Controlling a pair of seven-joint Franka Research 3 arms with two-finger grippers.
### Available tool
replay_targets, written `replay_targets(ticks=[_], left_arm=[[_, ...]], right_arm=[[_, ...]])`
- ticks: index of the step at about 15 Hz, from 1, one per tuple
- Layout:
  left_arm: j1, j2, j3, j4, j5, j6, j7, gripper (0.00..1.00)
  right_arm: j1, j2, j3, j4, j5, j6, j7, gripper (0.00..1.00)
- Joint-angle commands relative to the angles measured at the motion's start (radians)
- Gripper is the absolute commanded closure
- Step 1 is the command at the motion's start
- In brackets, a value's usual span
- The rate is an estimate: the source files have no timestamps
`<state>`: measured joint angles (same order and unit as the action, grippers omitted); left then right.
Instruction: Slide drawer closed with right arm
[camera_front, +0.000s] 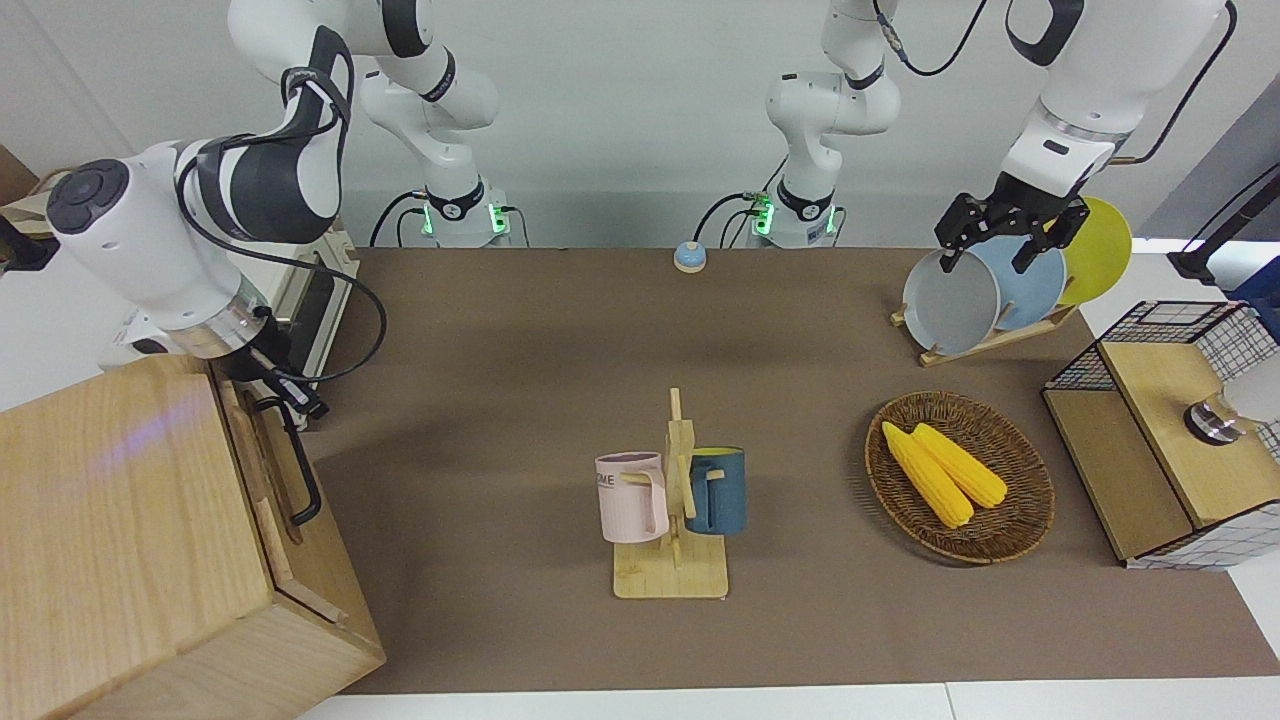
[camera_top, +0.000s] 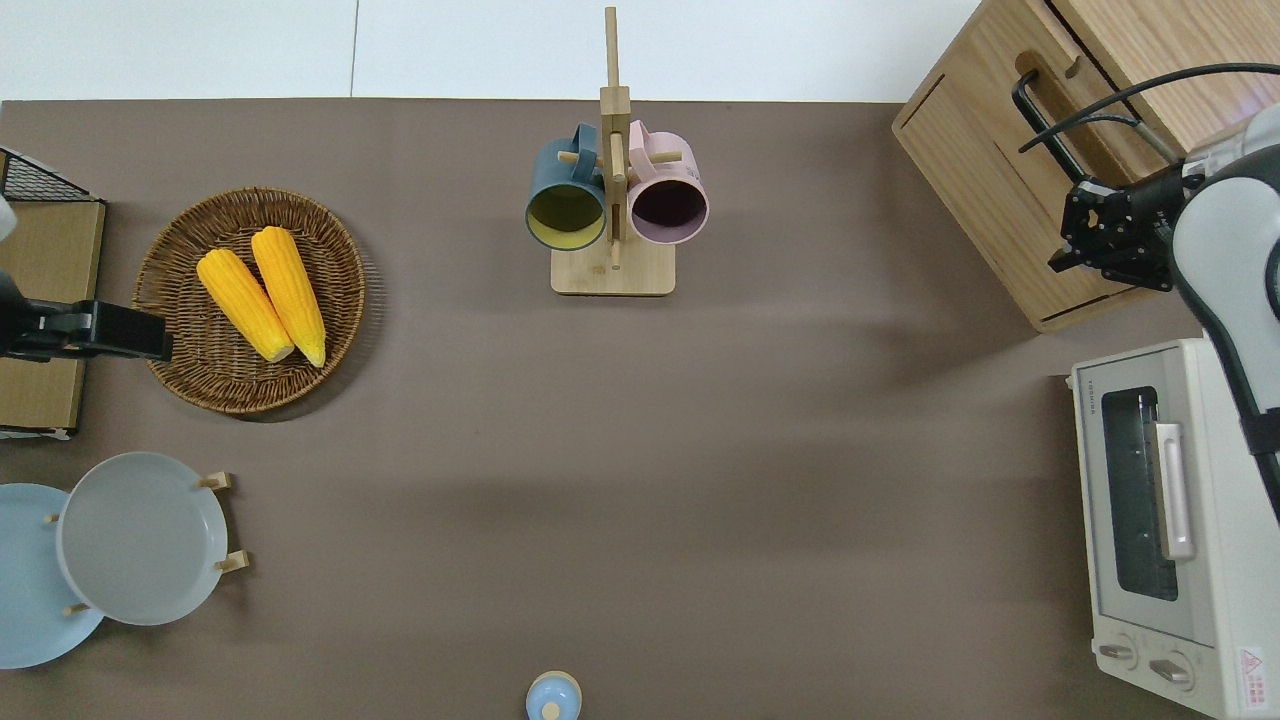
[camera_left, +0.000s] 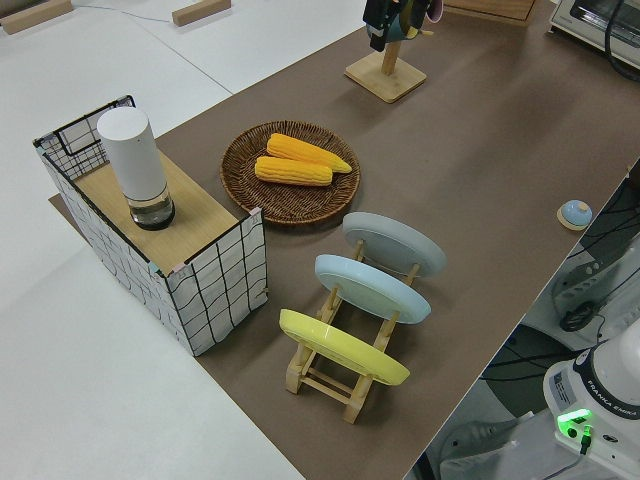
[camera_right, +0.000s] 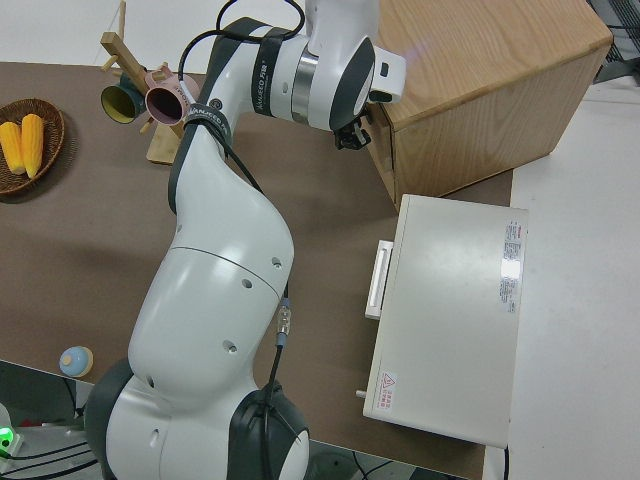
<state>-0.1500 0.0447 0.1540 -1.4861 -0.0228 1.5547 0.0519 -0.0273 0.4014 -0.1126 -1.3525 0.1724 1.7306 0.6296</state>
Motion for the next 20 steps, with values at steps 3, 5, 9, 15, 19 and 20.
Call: replay_targets(ticks=[3, 5, 9, 15, 19, 20], left_arm=[[-0.017, 0.012, 0.016, 0.020, 0.014, 0.001, 0.006, 0.00], [-0.017, 0.012, 0.016, 0.020, 0.014, 0.001, 0.006, 0.00], [-0.017, 0.012, 0.016, 0.020, 0.014, 0.001, 0.006, 0.00], [-0.017, 0.012, 0.016, 0.020, 0.015, 0.001, 0.006, 0.00], [-0.017, 0.012, 0.016, 0.020, 0.014, 0.001, 0.006, 0.00], [-0.017, 0.012, 0.016, 0.020, 0.014, 0.001, 0.006, 0.00]], right_arm=[[-0.002, 0.008, 0.005, 0.018, -0.014, 0.000, -0.019, 1.000], [0.020, 0.005, 0.014, 0.016, -0.016, -0.002, -0.010, 1.000], [0.063, -0.013, 0.014, 0.012, -0.037, -0.020, 0.004, 1.000], [0.156, -0.058, 0.007, -0.017, -0.059, -0.075, 0.002, 1.000], [0.190, -0.143, 0.005, -0.098, -0.057, -0.117, -0.001, 1.000], [0.191, -0.166, 0.005, -0.114, -0.059, -0.118, -0.013, 1.000]])
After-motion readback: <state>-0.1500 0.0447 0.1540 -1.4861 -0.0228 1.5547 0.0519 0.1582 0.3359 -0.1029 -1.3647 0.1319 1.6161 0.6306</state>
